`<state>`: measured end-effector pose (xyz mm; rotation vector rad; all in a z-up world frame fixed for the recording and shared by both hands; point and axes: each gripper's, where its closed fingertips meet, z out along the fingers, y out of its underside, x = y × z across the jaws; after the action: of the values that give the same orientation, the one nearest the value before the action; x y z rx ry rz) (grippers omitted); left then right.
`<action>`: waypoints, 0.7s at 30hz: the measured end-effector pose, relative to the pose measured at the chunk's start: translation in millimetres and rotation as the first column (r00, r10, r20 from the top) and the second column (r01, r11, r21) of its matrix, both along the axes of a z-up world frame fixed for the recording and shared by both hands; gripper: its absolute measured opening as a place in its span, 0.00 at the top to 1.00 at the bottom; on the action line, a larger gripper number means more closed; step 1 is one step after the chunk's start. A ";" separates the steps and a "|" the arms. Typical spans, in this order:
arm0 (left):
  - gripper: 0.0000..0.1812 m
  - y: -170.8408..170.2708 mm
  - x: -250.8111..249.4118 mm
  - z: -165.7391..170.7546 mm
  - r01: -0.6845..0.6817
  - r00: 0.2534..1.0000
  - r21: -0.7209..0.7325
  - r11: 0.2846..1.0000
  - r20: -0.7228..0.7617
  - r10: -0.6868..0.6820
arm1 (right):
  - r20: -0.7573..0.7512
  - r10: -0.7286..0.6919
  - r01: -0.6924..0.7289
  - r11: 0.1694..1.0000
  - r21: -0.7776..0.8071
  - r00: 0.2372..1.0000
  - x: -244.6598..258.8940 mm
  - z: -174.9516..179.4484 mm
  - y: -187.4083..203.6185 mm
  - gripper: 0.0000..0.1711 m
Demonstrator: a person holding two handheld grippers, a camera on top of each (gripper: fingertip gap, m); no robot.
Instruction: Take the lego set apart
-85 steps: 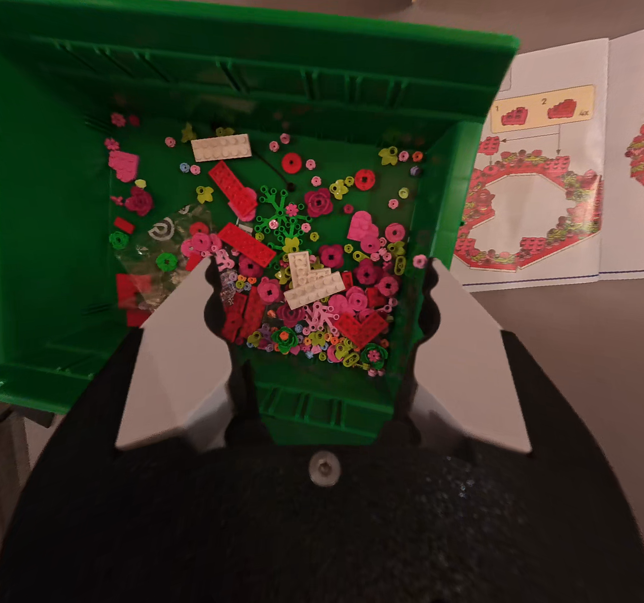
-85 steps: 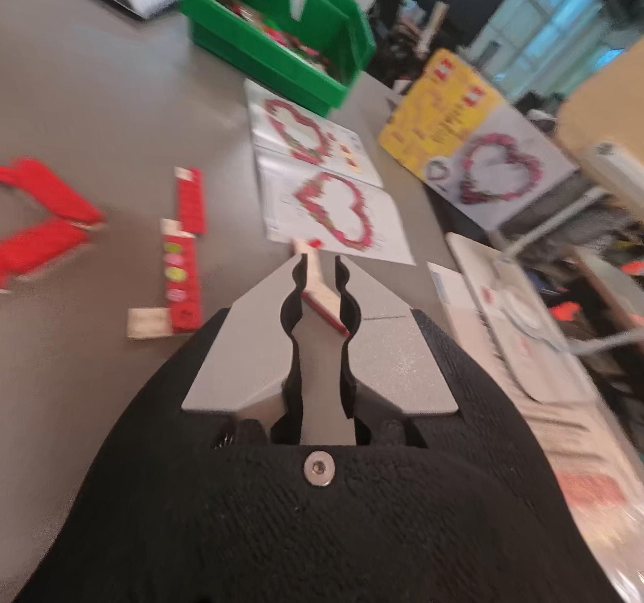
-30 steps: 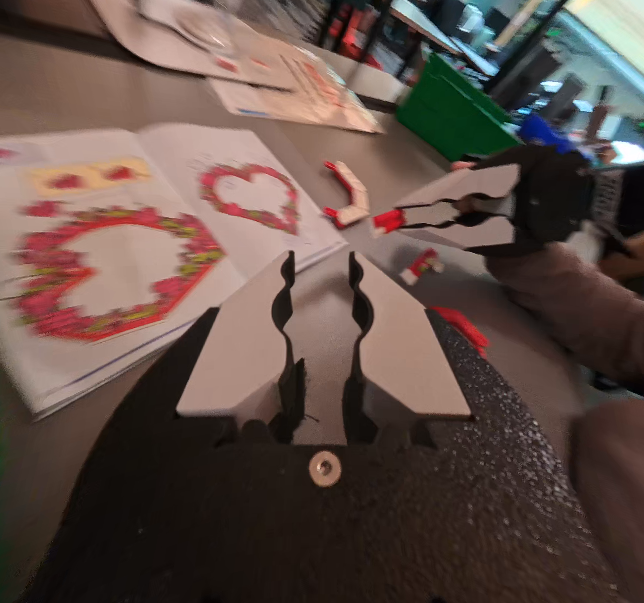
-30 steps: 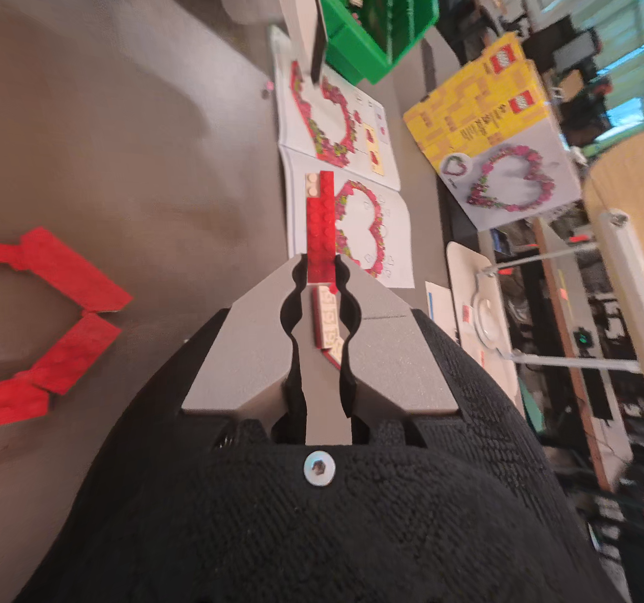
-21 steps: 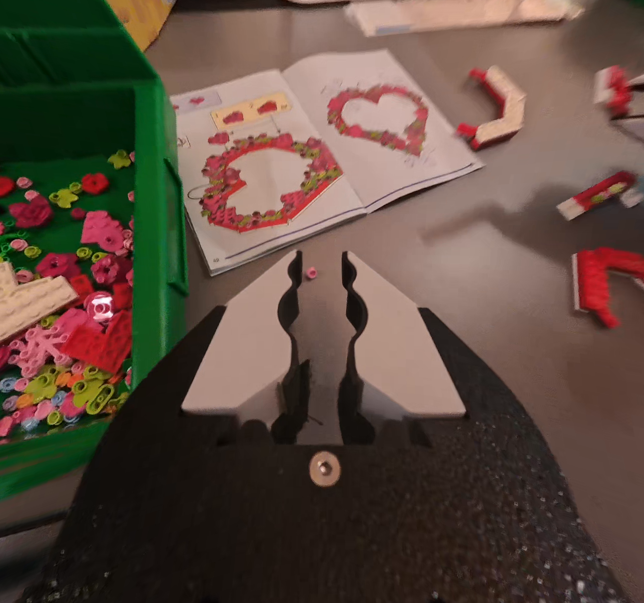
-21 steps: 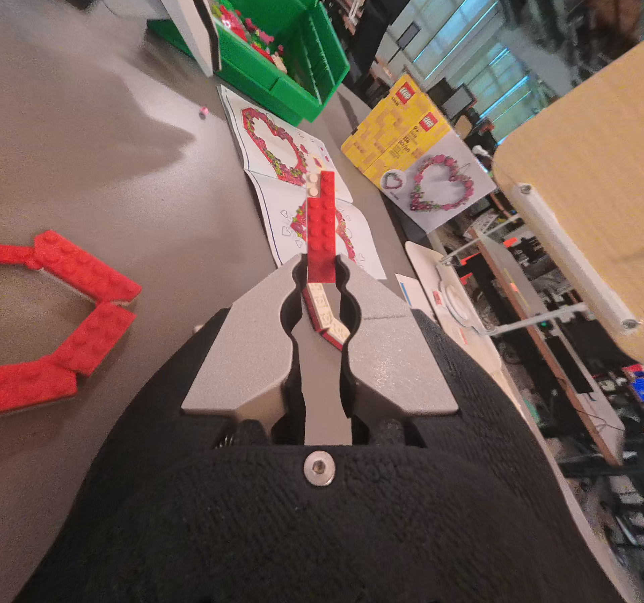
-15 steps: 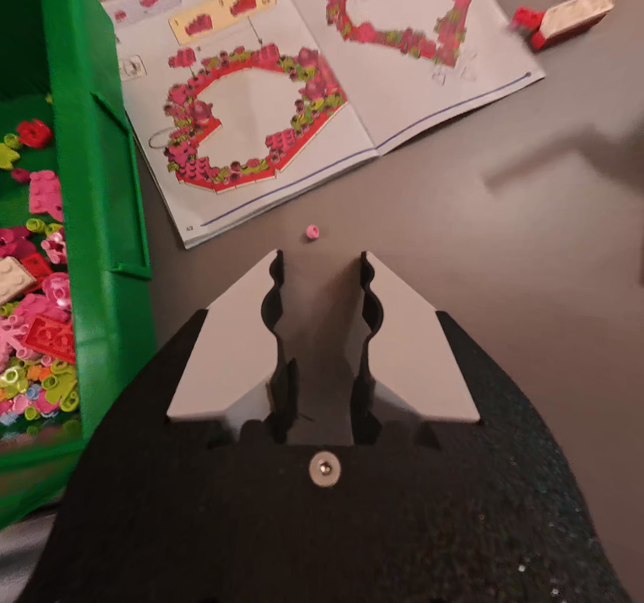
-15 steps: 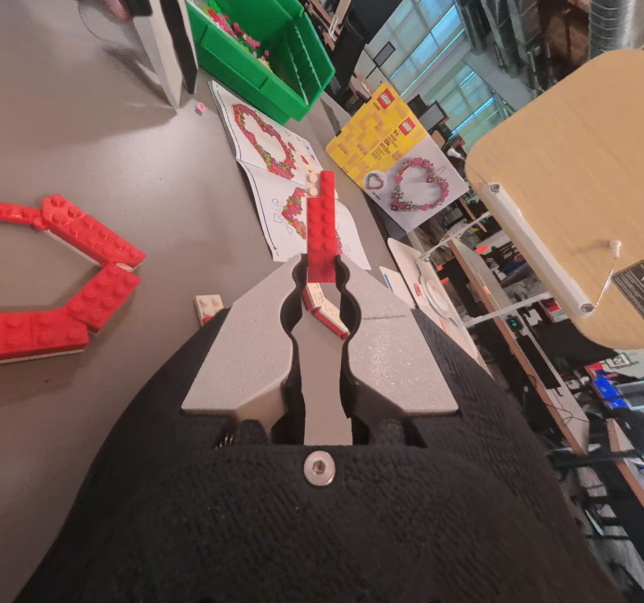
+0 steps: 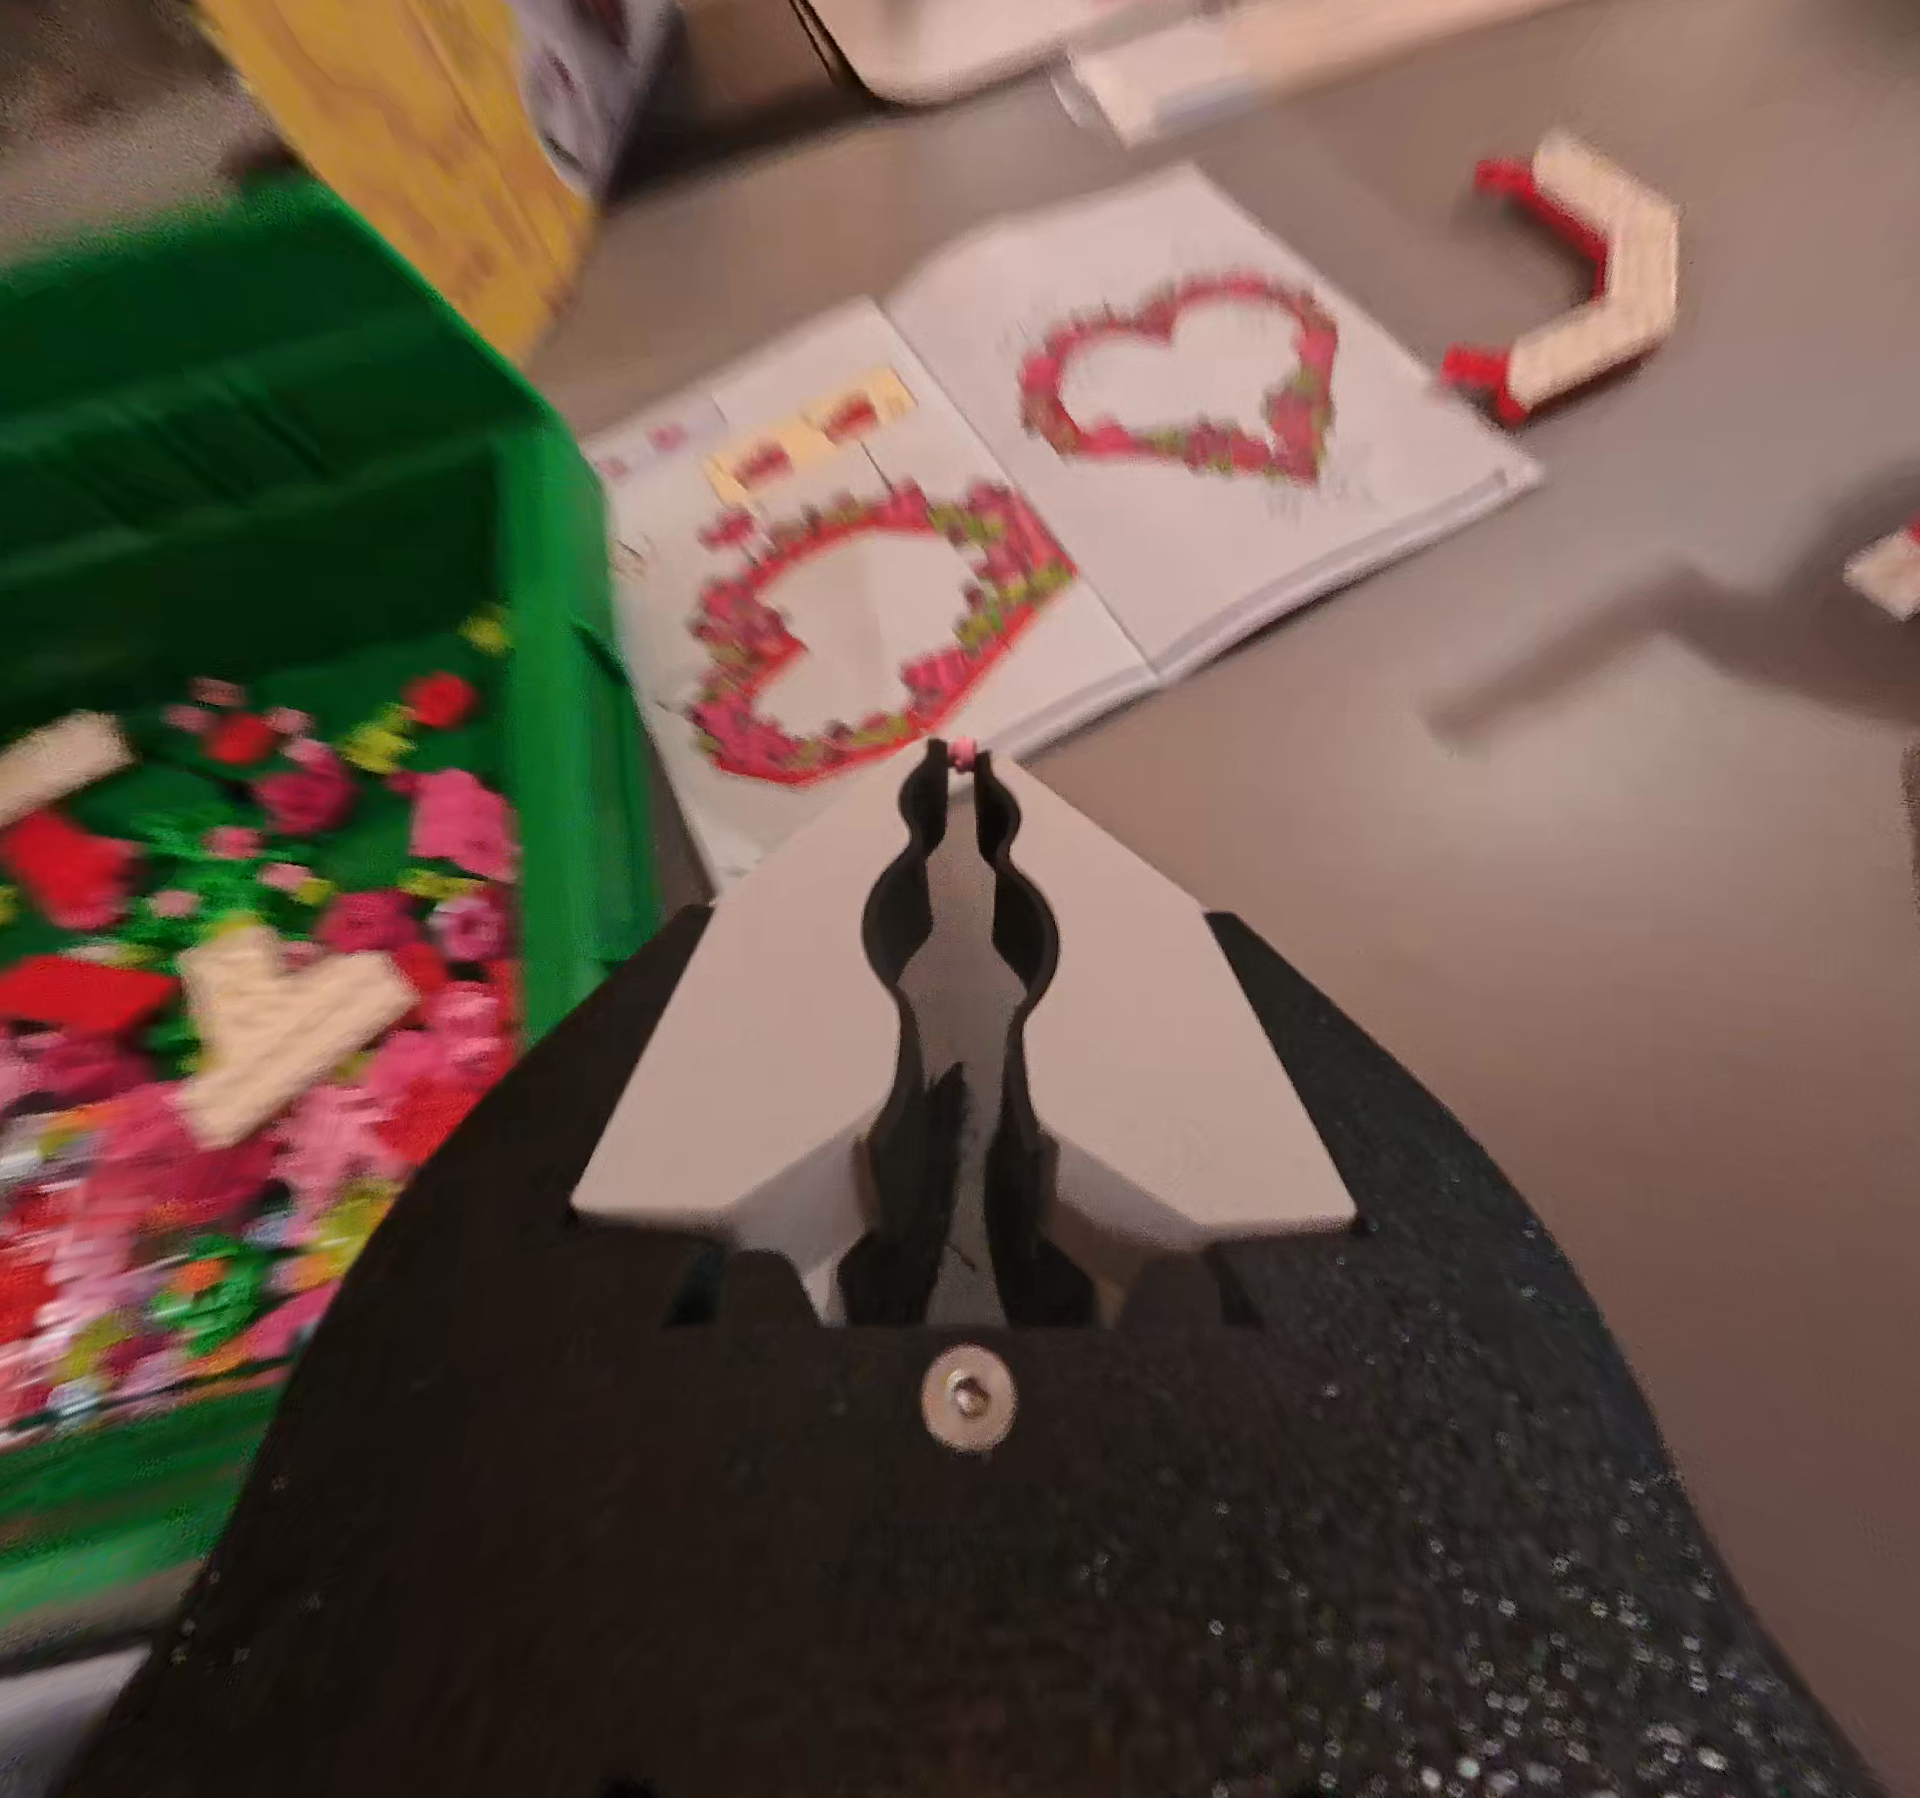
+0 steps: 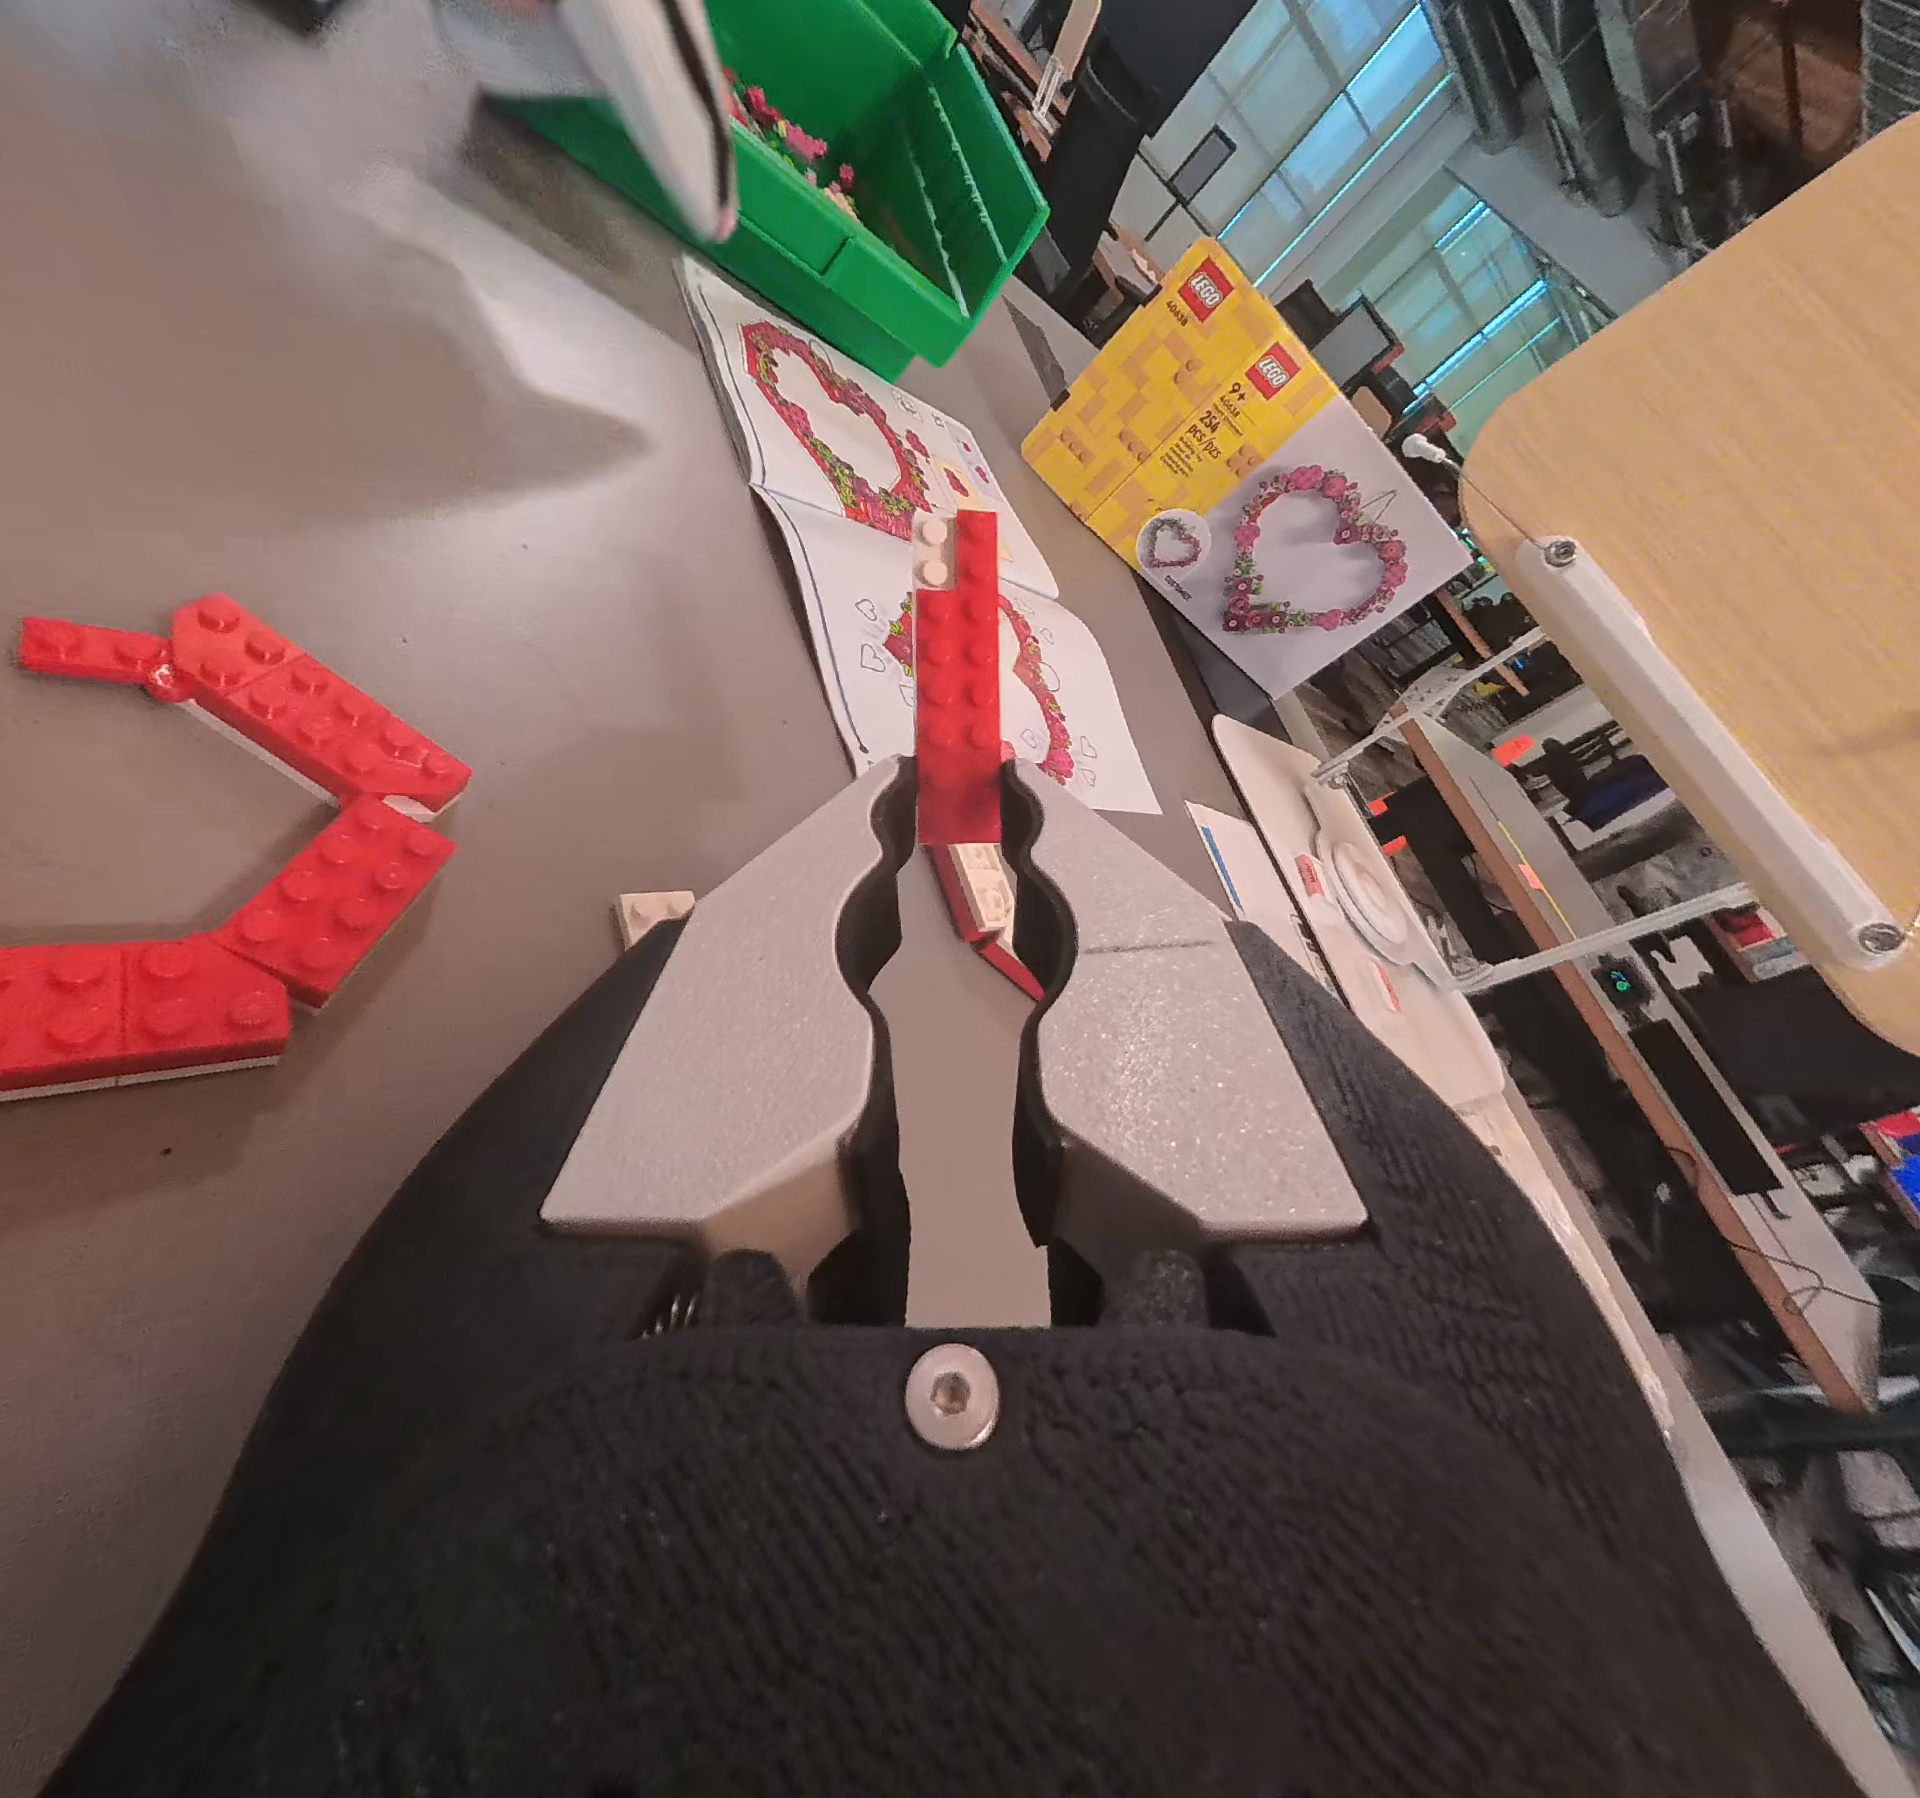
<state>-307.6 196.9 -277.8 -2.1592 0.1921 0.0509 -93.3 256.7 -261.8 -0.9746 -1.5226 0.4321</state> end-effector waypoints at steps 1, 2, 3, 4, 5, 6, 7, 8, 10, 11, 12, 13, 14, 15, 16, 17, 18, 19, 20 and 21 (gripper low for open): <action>0.99 0.3 -10.3 17.9 -0.034 0.999 0.054 0.998 -0.019 0.035 | 0.001 0.002 -0.002 1.000 0.001 1.000 -0.3 -0.3 -0.5 0.91; 0.99 -0.1 -22.9 35.3 -0.070 0.996 0.105 0.992 -0.040 0.074 | 0.005 0.004 -0.004 1.000 0.004 1.000 -0.7 -1.0 -1.1 0.91; 0.99 -0.9 -36.9 50.2 -0.104 0.992 0.143 0.984 -0.062 0.114 | 0.009 0.006 -0.006 1.000 0.009 1.000 -1.2 -1.8 -1.6 0.91; 0.99 -1.9 -52.2 61.3 -0.142 0.985 0.163 0.976 -0.078 0.156 | 0.013 0.008 -0.008 1.000 0.014 1.000 -1.6 -2.4 -2.2 0.91; 0.98 -3.4 -68.2 67.4 -0.188 0.975 0.157 0.970 -0.087 0.203 | 0.016 0.011 -0.011 1.000 0.017 1.000 -1.9 -3.0 -3.1 0.92; 0.98 -4.8 -83.5 67.9 -0.232 0.966 0.123 0.965 -0.088 0.243 | 0.019 0.015 -0.015 1.000 0.019 1.000 -2.2 -3.4 -4.0 0.91; 0.91 -6.4 -99.3 65.1 -0.287 0.953 0.075 0.955 -0.081 0.292 | 0.020 0.016 -0.017 1.000 0.023 1.000 -2.3 -3.6 -4.5 0.91; 0.73 -7.7 -114.4 61.9 -0.349 0.934 0.035 0.937 -0.066 0.350 | 0.021 0.017 -0.017 1.000 0.026 1.000 -2.3 -3.7 -4.8 0.92; 0.51 -8.3 -130.1 54.0 -0.403 0.915 -0.039 0.915 -0.014 0.402 | 0.022 0.019 -0.020 0.999 0.030 1.000 -2.3 -3.8 -5.4 0.92; 0.48 -8.2 -133.1 51.4 -0.409 0.912 -0.064 0.910 0.008 0.410 | 0.021 0.019 -0.020 0.999 0.033 1.000 -2.2 -3.5 -5.6 0.92; 0.46 -8.7 -136.0 50.4 -0.424 0.905 -0.074 0.903 0.014 0.426 | 0.018 0.019 -0.020 0.999 0.036 1.000 -2.1 -3.0 -5.8 0.92; 0.45 -8.2 -134.5 50.4 -0.427 0.903 -0.077 0.901 0.018 0.430 | 0.013 0.020 -0.021 0.999 0.038 1.000 -2.1 -1.8 -6.5 0.92; 0.45 -5.1 -124.8 52.4 -0.407 0.911 -0.065 0.911 0.039 0.410 | 0.006 0.023 -0.023 0.999 0.042 1.000 -2.3 -0.3 -7.6 0.92; 0.48 1.7 -103.9 56.8 -0.352 0.931 -0.031 0.936 0.089 0.353 | -0.002 0.024 -0.024 0.998 0.051 1.000 -2.4 1.9 -8.8 0.91; 0.54 11.3 -70.5 62.7 -0.255 0.955 0.024 0.967 0.165 0.247 | -0.010 0.025 -0.025 0.998 0.065 1.000 -2.7 4.1 -10.3 0.91; 0.60 19.4 -27.0 66.6 -0.116 0.964 0.074 0.990 0.247 0.095 | -0.015 0.030 -0.029 0.996 0.080 0.999 -3.1 6.0 -12.6 0.91; 0.65 22.5 18.7 66.2 0.030 0.945 0.101 0.994 0.323 -0.062 | -0.019 0.036 -0.034 0.995 0.095 0.999 -3.5 7.5 -15.5 0.91; 0.70 21.0 61.8 61.4 0.168 0.898 0.106 0.980 0.394 -0.197 | -0.021 0.044 -0.042 0.993 0.109 0.999 -4.0 8.5 -18.8 0.91; 0.72 16.5 100.7 55.0 0.296 0.829 0.100 0.950 0.466 -0.308 | -0.021 0.052 -0.049 0.991 0.125 0.998 -4.3 9.1 -22.0 0.91; 0.74 13.1 128.9 48.1 0.375 0.768 0.093 0.922 0.526 -0.365 | -0.021 0.058 -0.055 0.989 0.141 0.998 -4.7 9.4 -24.9 0.91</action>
<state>-178.7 210.1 -229.7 -2.0248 0.2884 -0.7826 -97.9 231.8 -252.4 -0.8154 -1.5398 0.3707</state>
